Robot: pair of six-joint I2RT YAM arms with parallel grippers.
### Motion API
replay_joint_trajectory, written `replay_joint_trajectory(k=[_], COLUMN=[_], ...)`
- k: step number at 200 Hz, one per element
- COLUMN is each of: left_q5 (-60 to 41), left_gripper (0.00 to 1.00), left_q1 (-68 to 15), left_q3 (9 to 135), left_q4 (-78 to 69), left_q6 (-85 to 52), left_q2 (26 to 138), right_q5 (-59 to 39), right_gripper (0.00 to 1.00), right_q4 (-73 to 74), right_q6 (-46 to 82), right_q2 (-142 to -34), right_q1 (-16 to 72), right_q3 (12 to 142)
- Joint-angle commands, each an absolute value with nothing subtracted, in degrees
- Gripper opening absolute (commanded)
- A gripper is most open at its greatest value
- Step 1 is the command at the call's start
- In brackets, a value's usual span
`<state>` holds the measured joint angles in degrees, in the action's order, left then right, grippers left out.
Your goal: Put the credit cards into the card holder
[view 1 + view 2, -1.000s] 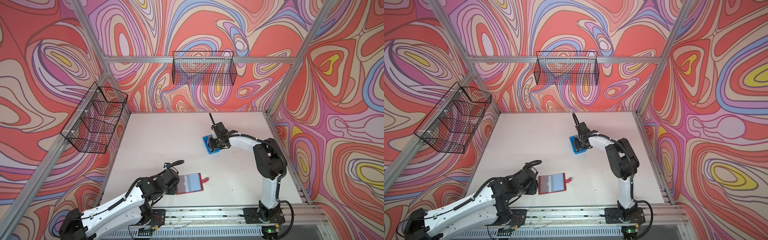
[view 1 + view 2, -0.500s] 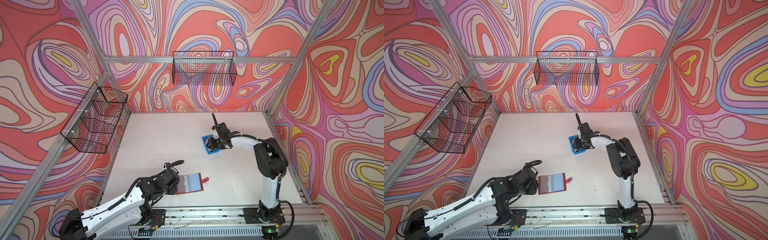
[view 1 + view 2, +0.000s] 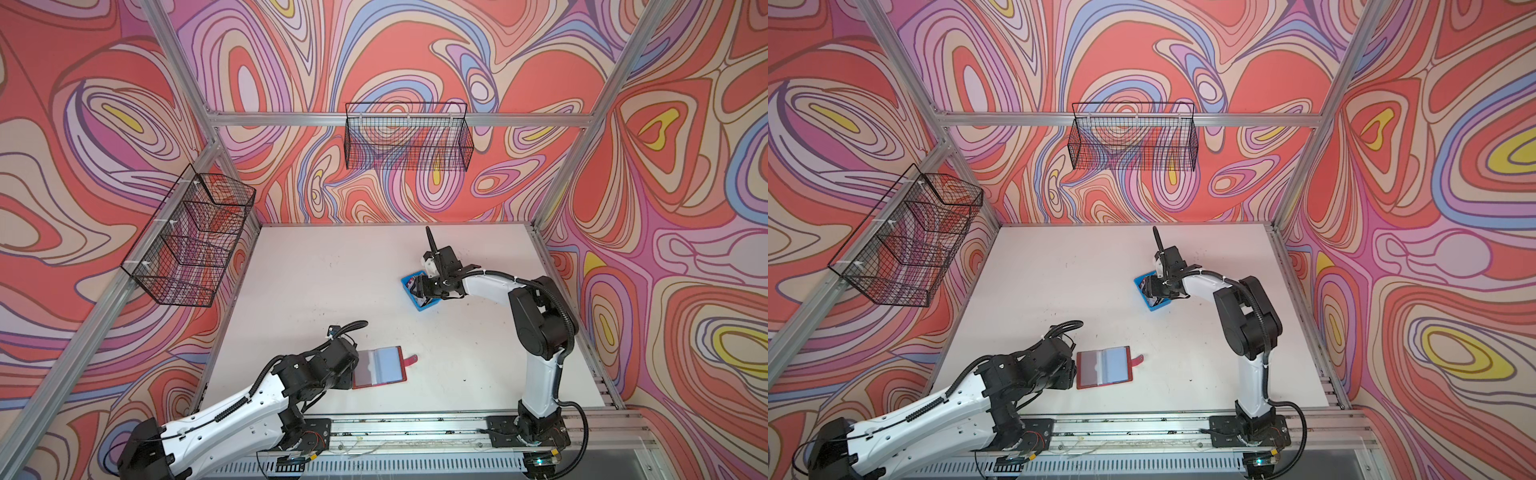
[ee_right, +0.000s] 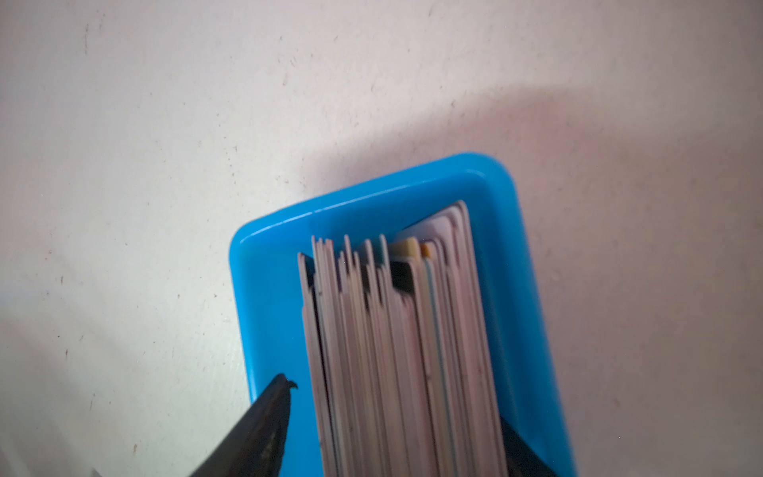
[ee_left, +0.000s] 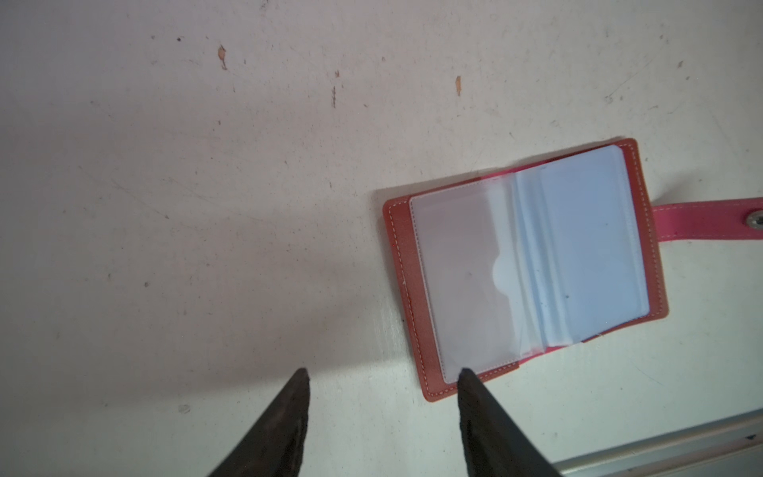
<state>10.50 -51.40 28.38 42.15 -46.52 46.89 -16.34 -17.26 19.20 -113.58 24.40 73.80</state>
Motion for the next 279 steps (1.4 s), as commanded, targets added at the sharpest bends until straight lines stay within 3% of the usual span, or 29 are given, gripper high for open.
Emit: replay_joint_trajectory(k=[1, 279], left_q5=[10.83, 10.63], left_gripper=[0.59, 0.59], left_q1=[-51.63, -51.60], left_q3=[28.34, 28.49], left_q4=[42.41, 42.28], left_q6=[-46.32, -46.05], left_q2=[46.49, 47.03], right_q5=[-16.68, -14.28], right_gripper=[0.65, 0.65], right_q4=[-16.67, -16.08], right_q6=[19.26, 18.87], right_q2=[-111.45, -106.49], right_q1=[23.89, 22.79], right_q3=[72.73, 70.31])
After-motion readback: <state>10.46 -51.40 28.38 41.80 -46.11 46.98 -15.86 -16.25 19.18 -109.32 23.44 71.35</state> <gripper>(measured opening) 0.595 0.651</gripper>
